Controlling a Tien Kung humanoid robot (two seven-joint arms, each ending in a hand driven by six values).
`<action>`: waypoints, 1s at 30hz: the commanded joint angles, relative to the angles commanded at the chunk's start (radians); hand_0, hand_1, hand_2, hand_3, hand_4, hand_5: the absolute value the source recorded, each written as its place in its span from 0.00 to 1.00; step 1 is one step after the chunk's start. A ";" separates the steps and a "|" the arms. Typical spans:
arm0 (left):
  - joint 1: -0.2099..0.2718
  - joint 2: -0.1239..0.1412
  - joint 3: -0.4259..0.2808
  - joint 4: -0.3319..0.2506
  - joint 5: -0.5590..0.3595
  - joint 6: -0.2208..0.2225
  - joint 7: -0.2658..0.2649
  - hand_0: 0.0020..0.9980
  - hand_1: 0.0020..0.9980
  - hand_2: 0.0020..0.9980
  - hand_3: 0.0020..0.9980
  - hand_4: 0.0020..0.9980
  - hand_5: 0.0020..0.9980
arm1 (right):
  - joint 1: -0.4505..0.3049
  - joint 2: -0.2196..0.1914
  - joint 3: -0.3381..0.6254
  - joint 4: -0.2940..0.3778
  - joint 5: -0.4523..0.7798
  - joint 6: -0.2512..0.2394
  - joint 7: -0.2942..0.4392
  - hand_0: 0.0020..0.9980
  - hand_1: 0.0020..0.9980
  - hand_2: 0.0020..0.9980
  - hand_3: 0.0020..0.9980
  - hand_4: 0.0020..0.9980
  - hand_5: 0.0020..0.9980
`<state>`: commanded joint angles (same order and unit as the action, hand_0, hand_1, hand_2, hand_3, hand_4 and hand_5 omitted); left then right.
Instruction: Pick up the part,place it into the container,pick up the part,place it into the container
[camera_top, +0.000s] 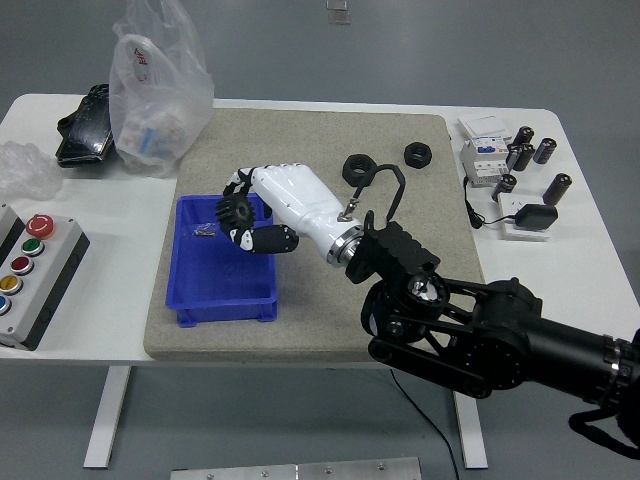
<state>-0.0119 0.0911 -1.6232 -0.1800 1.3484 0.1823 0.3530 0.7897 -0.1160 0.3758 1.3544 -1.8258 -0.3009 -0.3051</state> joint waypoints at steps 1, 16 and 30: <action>0.000 0.000 0.000 0.000 0.000 0.000 0.000 0.83 0.74 0.77 0.87 0.85 0.49 | 0.001 0.002 -0.003 -0.004 0.007 0.009 0.007 0.33 0.35 0.22 0.34 0.13 0.07; 0.009 -0.005 -0.004 0.000 -0.004 0.001 -0.002 0.83 0.74 0.77 0.87 0.84 0.49 | -0.001 0.010 -0.011 0.000 -0.030 0.173 0.032 0.37 0.40 0.24 0.40 0.15 0.04; 0.007 -0.002 -0.004 0.000 -0.005 0.000 -0.003 0.83 0.73 0.77 0.87 0.85 0.49 | -0.012 0.007 -0.001 0.002 -0.064 0.160 -0.013 0.38 0.55 0.61 0.67 0.40 0.16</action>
<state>-0.0053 0.0892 -1.6267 -0.1800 1.3432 0.1823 0.3497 0.7777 -0.1087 0.3747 1.3559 -1.8900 -0.1410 -0.3180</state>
